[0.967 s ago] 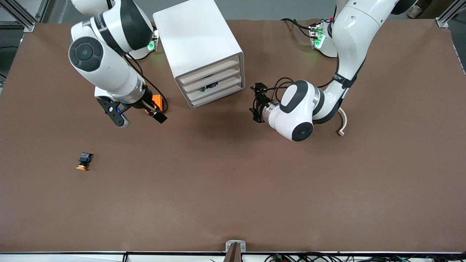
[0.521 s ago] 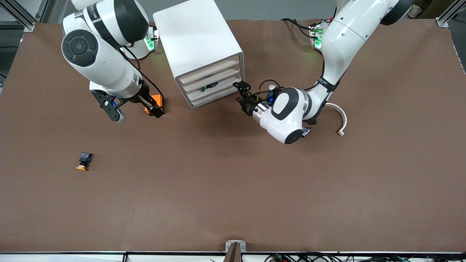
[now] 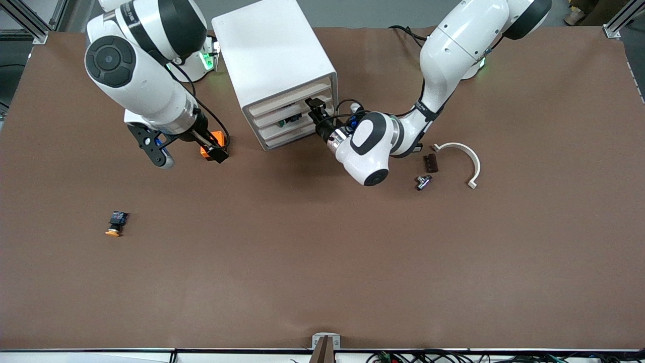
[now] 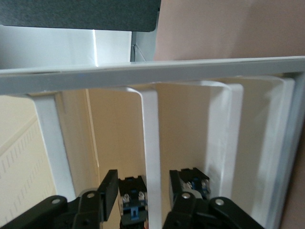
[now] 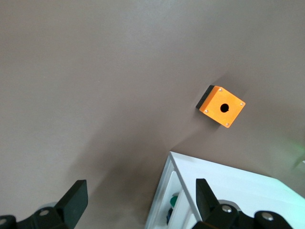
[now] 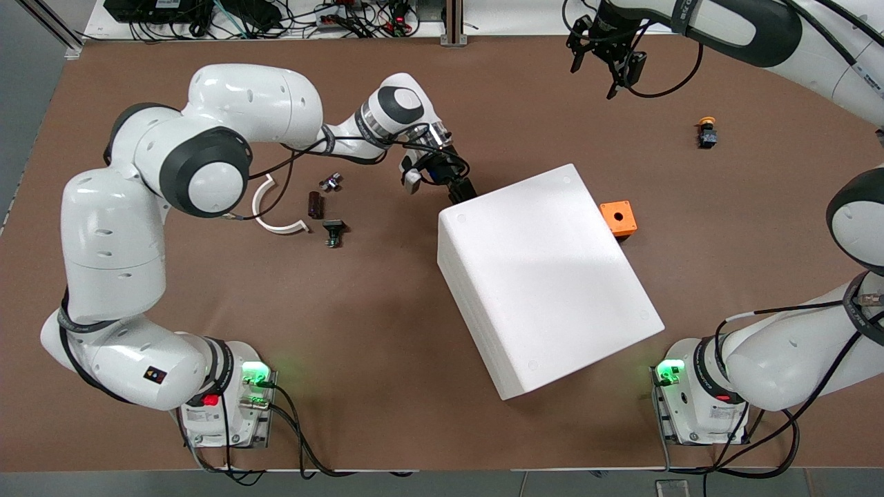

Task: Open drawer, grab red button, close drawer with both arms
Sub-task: 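Pull the drawer out of the cabinet with the left gripper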

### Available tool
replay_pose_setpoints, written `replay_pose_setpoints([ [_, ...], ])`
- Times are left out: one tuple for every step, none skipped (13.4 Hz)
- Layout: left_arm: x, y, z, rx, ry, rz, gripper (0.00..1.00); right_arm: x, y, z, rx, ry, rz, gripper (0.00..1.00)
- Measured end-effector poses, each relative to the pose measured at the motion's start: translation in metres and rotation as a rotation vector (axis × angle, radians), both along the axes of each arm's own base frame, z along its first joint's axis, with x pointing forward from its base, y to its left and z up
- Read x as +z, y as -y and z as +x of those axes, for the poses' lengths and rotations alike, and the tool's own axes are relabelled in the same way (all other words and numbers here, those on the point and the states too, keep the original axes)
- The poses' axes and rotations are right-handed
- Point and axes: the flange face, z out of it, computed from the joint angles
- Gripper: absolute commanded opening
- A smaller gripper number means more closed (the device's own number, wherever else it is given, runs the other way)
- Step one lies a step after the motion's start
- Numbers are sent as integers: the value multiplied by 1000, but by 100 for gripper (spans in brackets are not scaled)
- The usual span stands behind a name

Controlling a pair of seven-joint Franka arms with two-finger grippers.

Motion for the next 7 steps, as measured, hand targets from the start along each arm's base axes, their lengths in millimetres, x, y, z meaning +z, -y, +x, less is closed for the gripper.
replay_pose_setpoints([
  [-1, 2, -4, -11, -9, 0, 31, 0, -5, 0, -15, 10, 3, 100],
  [-3, 4, -7, -16, -12, 0, 16, -1, -12, -2, -20, 15, 3, 100],
  [-4, 4, -7, -15, -13, 2, 0, -3, -19, -4, -19, 15, 2, 100],
  [-6, 4, -7, -15, -15, 3, 0, -5, -26, -5, -16, 14, 1, 100],
  [-7, 3, -5, -12, -14, 5, 0, -6, -31, -5, -14, 15, 0, 100],
  [-9, 1, -4, -10, -13, 8, 0, -7, -33, -4, -14, 15, 0, 100],
  [-9, 0, -3, -8, -12, 9, 0, -7, -33, -2, -15, 16, 0, 100],
])
